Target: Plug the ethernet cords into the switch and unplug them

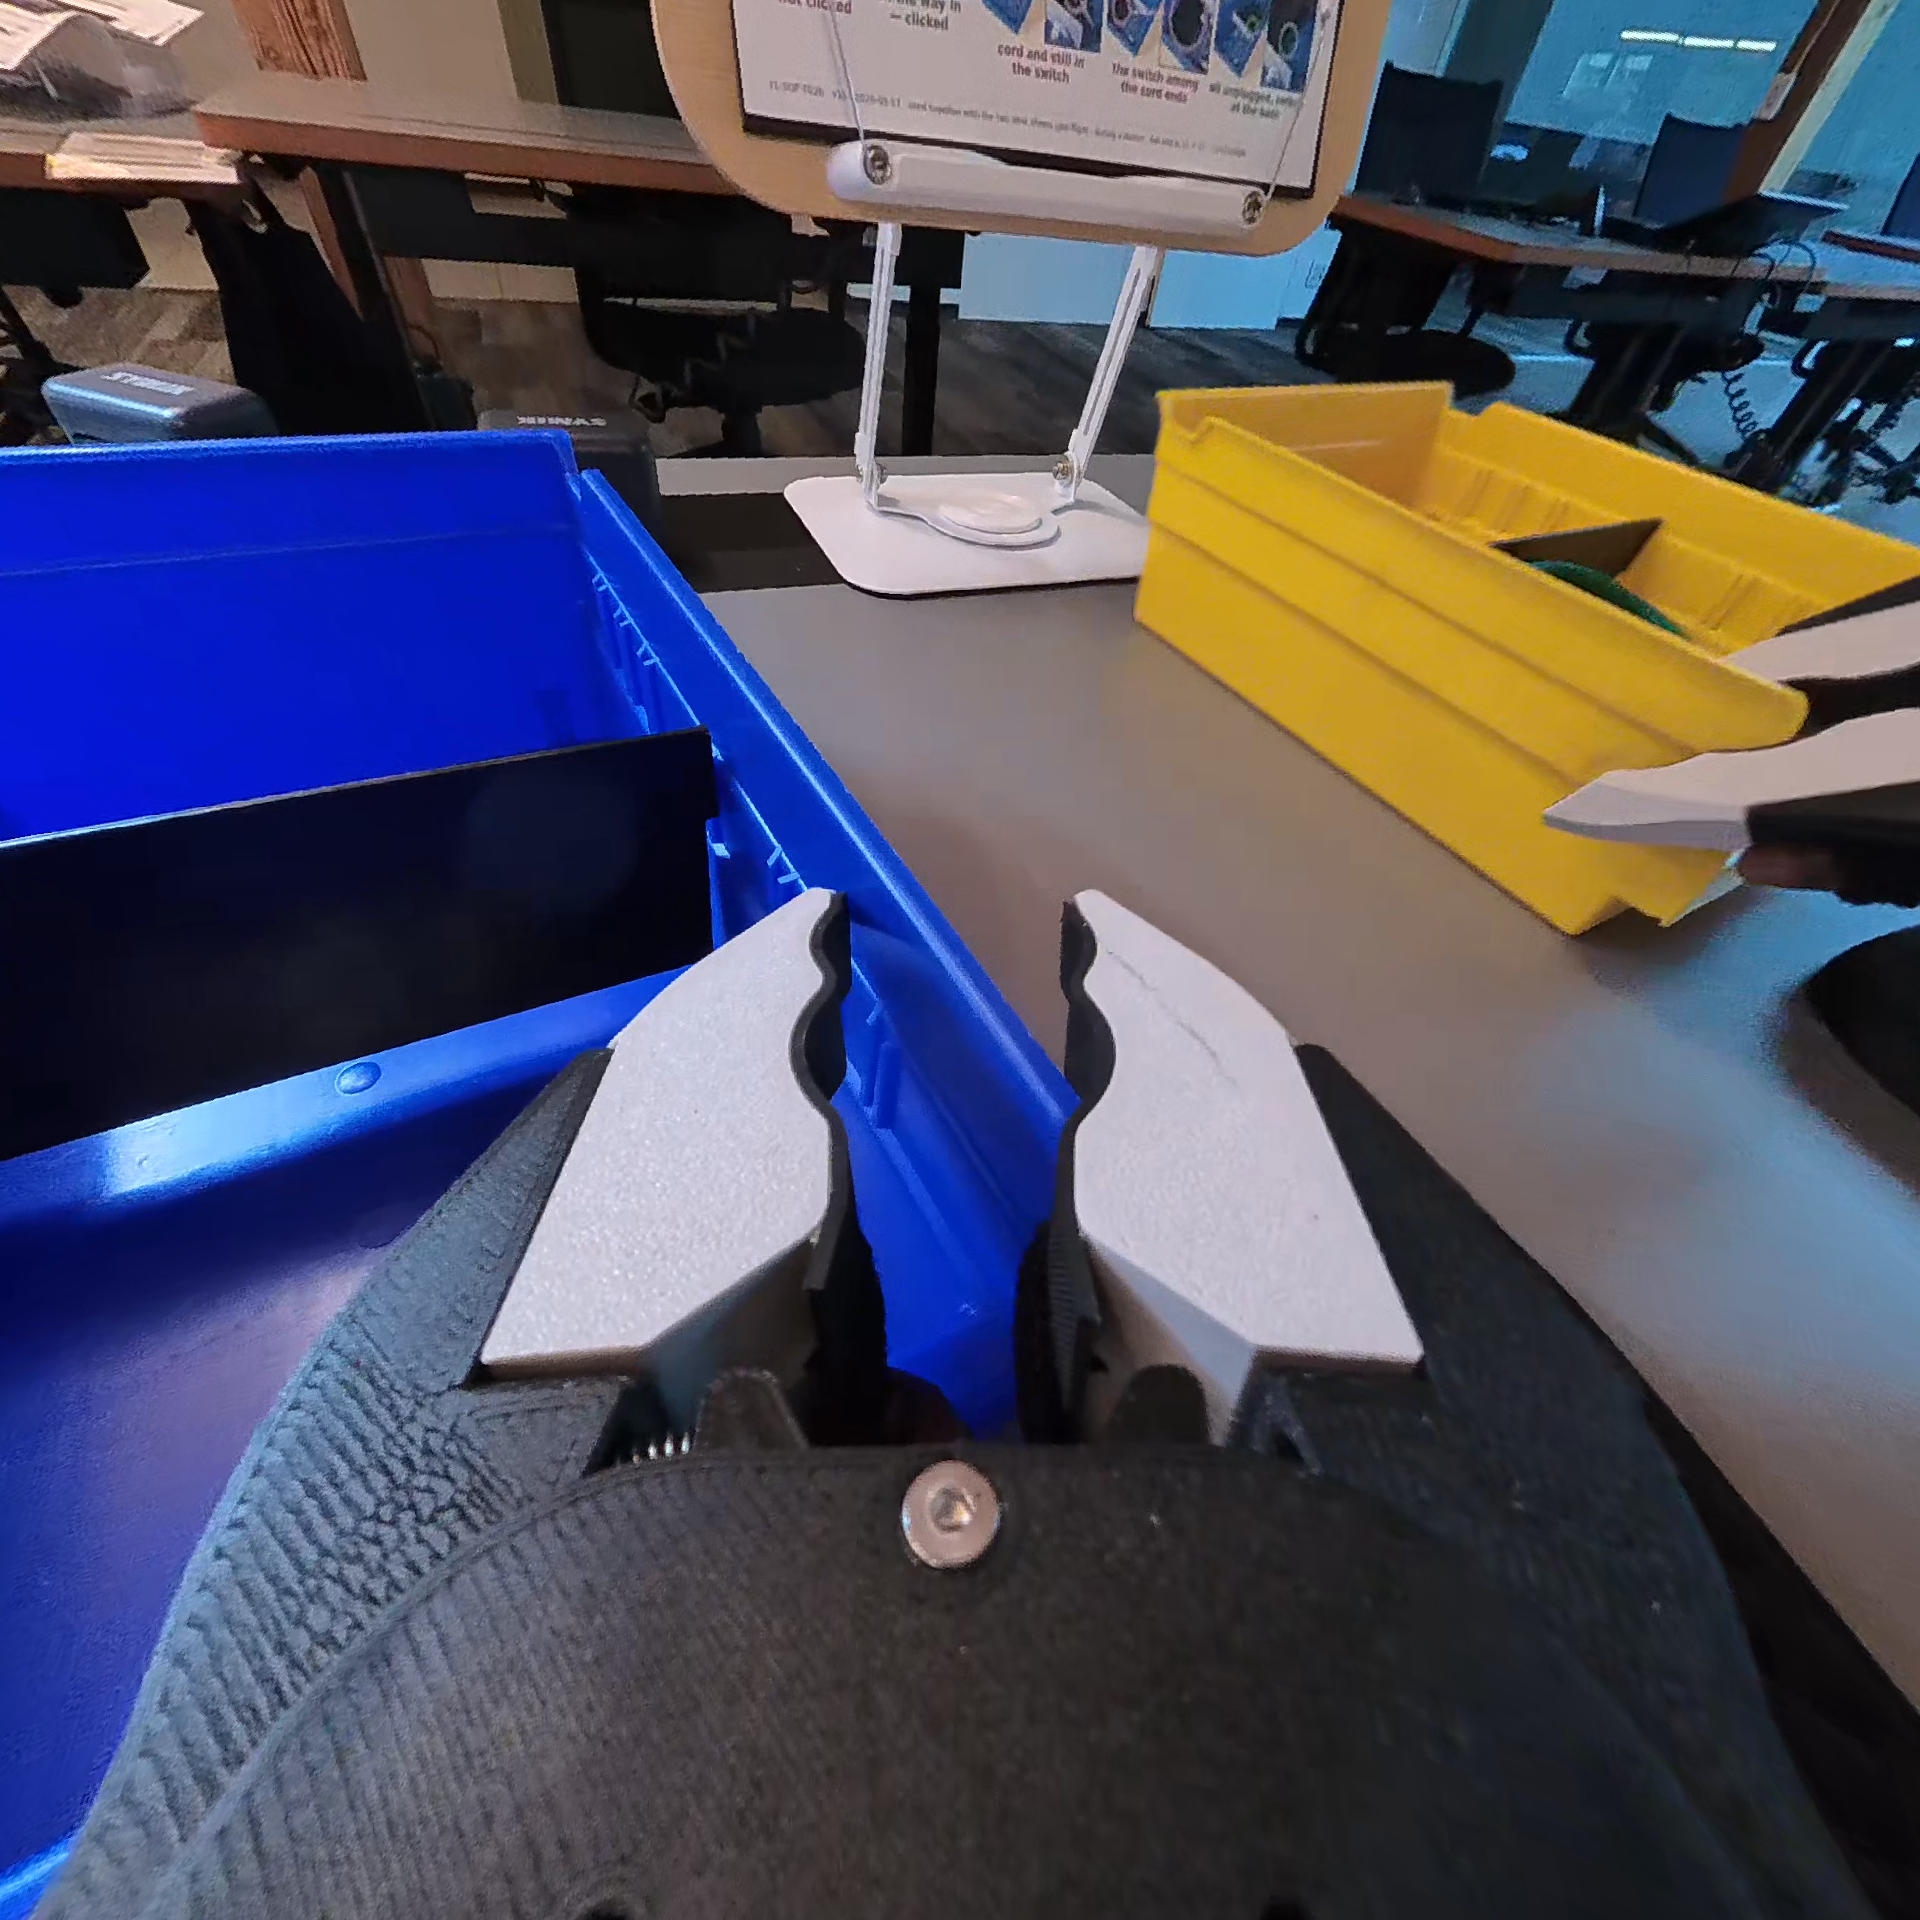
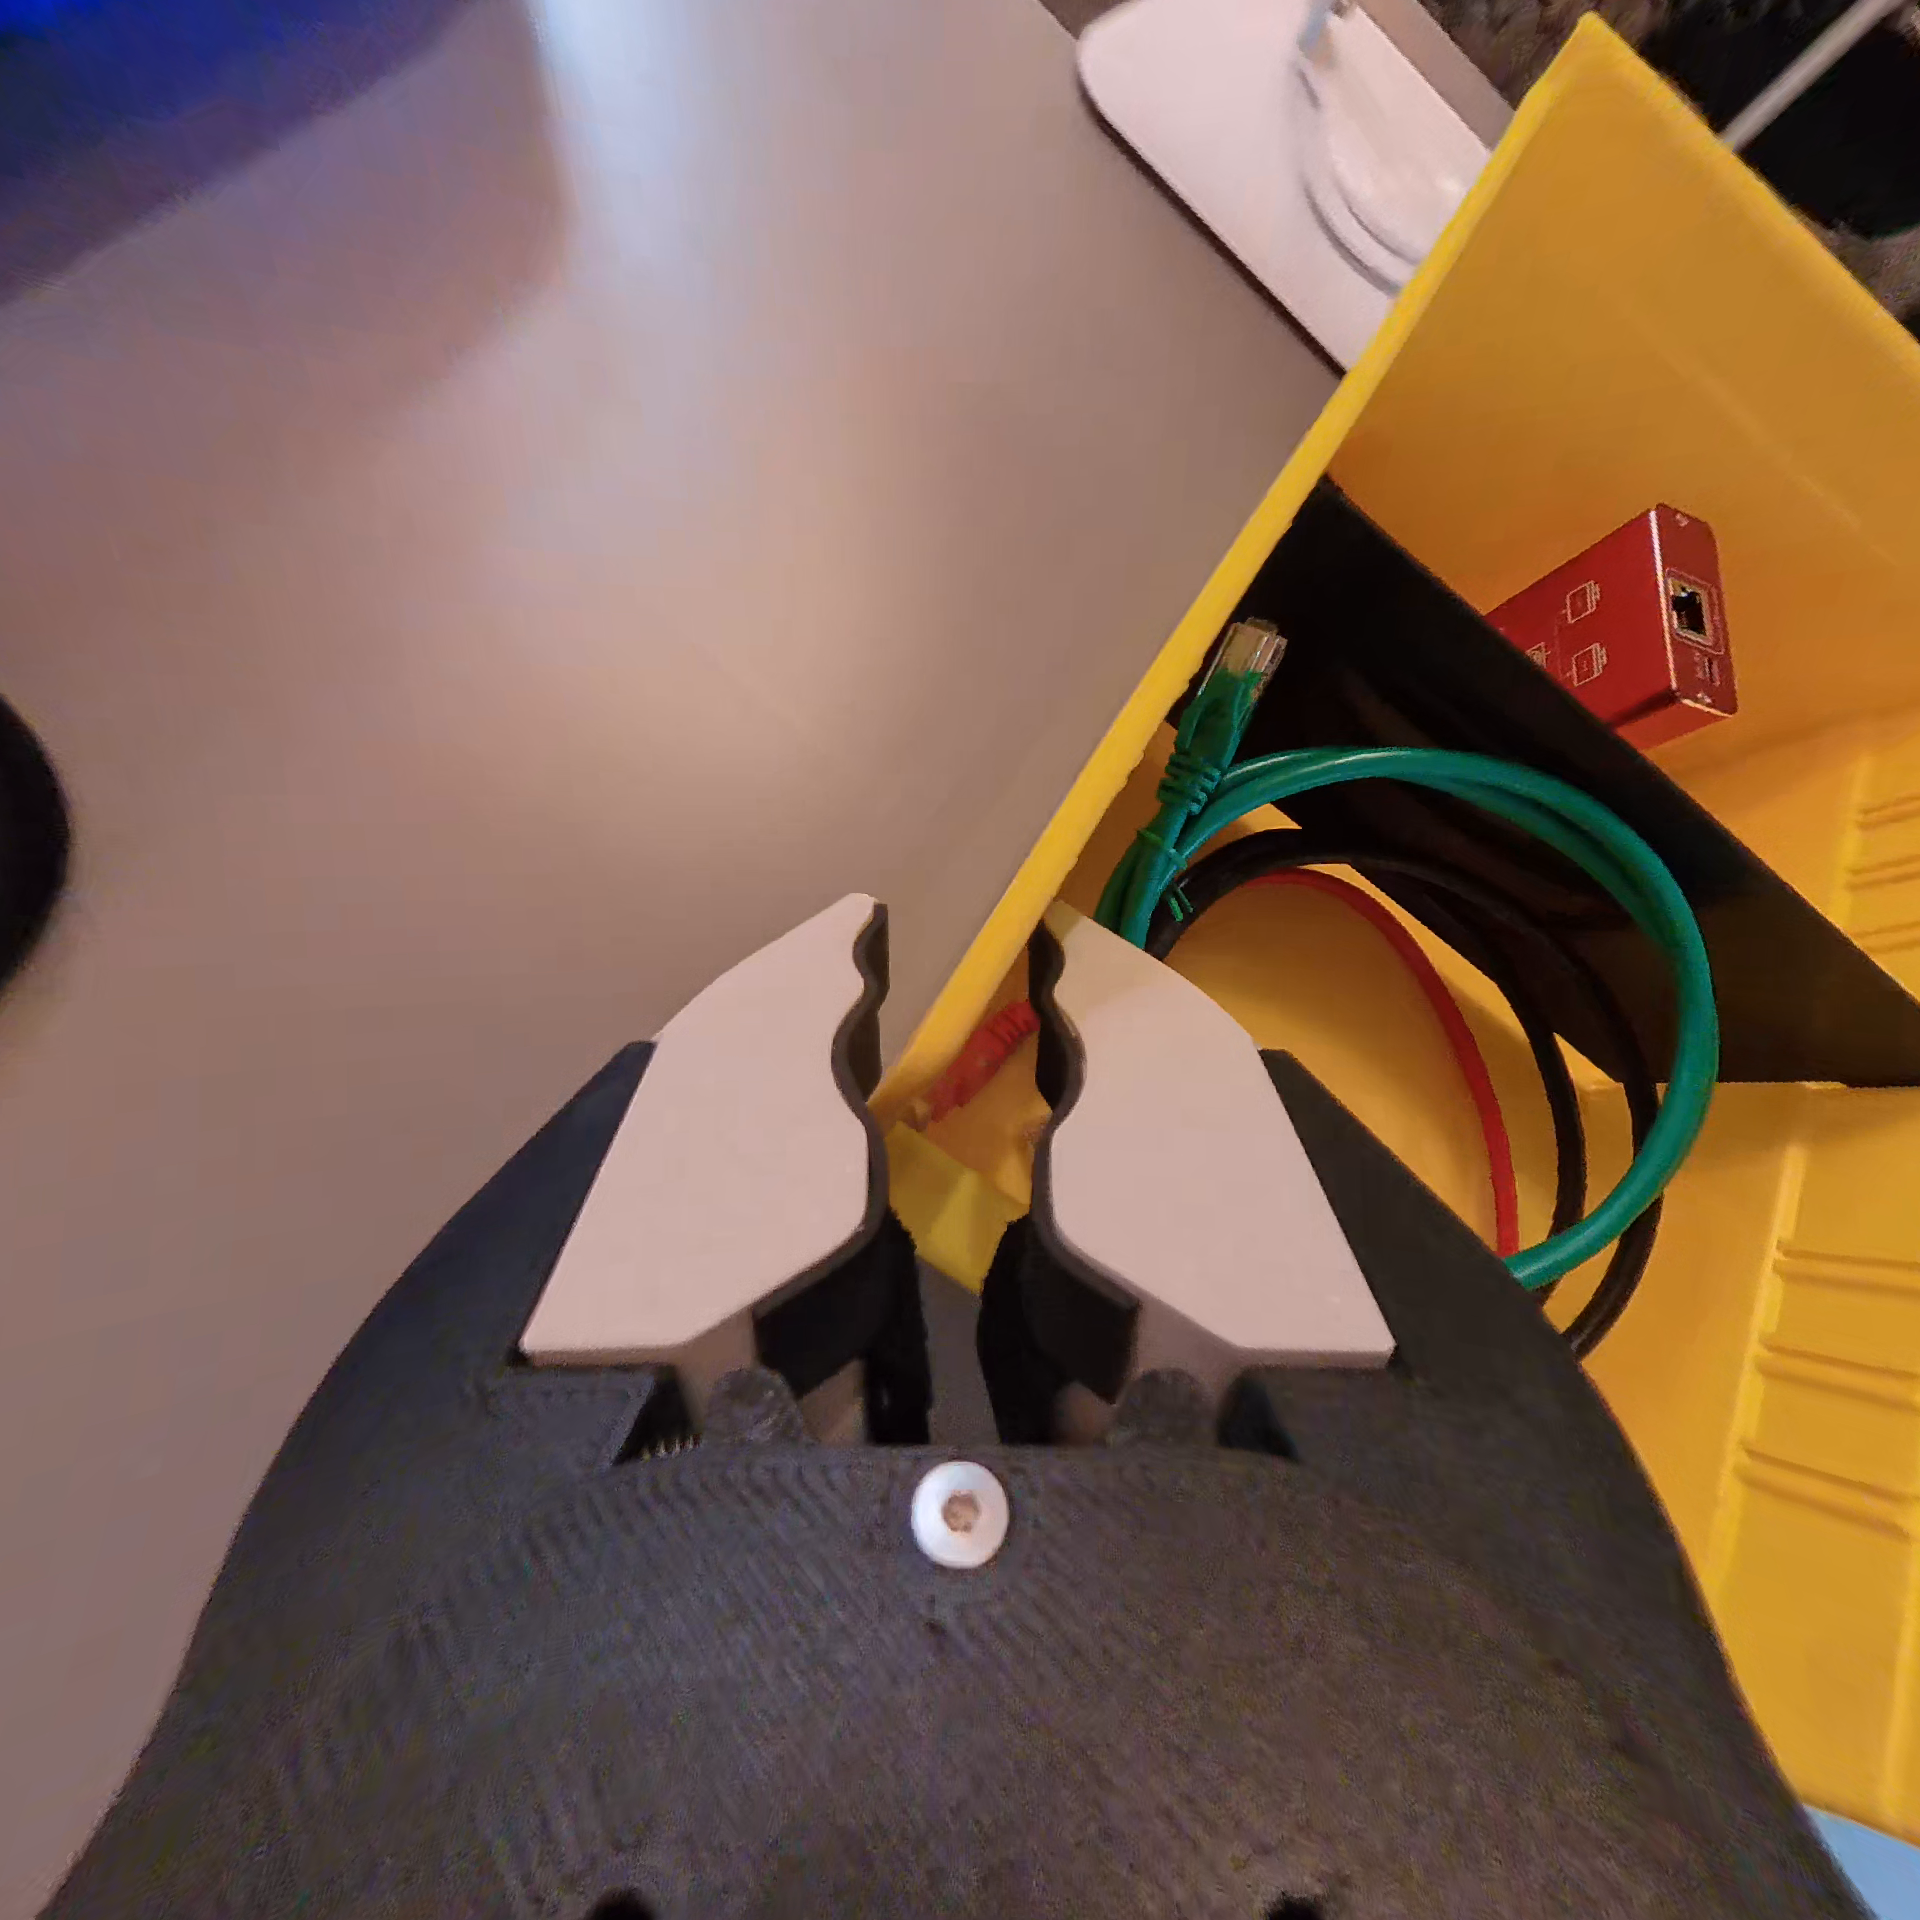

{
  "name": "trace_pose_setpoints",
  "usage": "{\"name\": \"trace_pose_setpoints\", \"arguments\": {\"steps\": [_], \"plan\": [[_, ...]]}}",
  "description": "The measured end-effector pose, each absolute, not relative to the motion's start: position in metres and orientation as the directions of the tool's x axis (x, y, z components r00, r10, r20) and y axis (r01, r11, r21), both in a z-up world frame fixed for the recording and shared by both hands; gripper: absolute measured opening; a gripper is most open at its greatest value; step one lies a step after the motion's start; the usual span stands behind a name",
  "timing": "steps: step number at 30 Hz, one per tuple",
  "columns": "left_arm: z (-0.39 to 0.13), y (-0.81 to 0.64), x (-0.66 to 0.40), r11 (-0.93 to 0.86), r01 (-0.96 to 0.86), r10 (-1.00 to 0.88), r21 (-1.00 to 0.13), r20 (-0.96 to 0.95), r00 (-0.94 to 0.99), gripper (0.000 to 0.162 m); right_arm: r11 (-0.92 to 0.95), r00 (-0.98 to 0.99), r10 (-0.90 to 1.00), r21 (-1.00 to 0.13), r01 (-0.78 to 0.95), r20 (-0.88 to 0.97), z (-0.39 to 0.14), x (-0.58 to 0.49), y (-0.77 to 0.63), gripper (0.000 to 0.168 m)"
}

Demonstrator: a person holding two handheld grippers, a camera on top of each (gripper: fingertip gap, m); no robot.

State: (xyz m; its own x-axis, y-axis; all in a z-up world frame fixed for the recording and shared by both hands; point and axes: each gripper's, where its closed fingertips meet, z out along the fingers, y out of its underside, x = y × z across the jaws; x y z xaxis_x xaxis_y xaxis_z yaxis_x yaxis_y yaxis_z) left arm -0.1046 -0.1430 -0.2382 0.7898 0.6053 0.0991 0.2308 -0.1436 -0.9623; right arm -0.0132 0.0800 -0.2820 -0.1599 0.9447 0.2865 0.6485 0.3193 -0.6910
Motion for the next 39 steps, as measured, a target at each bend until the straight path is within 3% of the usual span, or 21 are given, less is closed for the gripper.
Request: {"name": "trace_pose_setpoints", "arguments": {"steps": [10,16,21,28,31,35,39], "plan": [[-0.236,-0.137,-0.108,-0.083,0.246,0.592,-0.966,0.151,0.791,0.042,0.449,-0.356,0.889,-0.695,0.562,0.286,-0.281,-0.059,-0.015,0.03],[-0.187,-0.168,-0.1,-0.021,0.135,0.552,-0.991,0.101,0.827,0.047,0.493,-0.432,0.856,-0.698,0.52,0.283,-0.281,-0.077,-0.057,0.033],[-0.17,-0.257,-0.132,-0.057,0.072,0.74,-0.996,0.006,0.673,0.047,0.515,-0.484,0.831,-0.707,0.485,0.273,-0.281,-0.086,-0.088,0.04],[-0.2,-0.357,-0.168,-0.079,0.164,0.889,-0.983,0.005,0.459,0.05,0.524,-0.545,0.801,-0.732,0.435,0.25,-0.281,-0.093,-0.118,0.048],[-0.219,-0.362,-0.172,-0.061,0.221,0.871,-0.973,0.056,0.489,0.056,0.47,-0.576,0.795,-0.793,0.388,0.189,-0.271,-0.087,-0.13,0.051],[-0.236,-0.355,-0.178,-0.027,0.252,0.849,-0.967,0.111,0.516,0.06,0.212,-0.513,0.855,-0.956,0.204,0.079,-0.22,-0.077,-0.146,0.072],[-0.247,-0.338,-0.182,-0.027,0.246,0.826,-0.969,0.117,0.552,0.06,0.206,-0.482,0.858,-0.978,0.01,0.176,-0.2,-0.06,-0.174,0.063]]}}
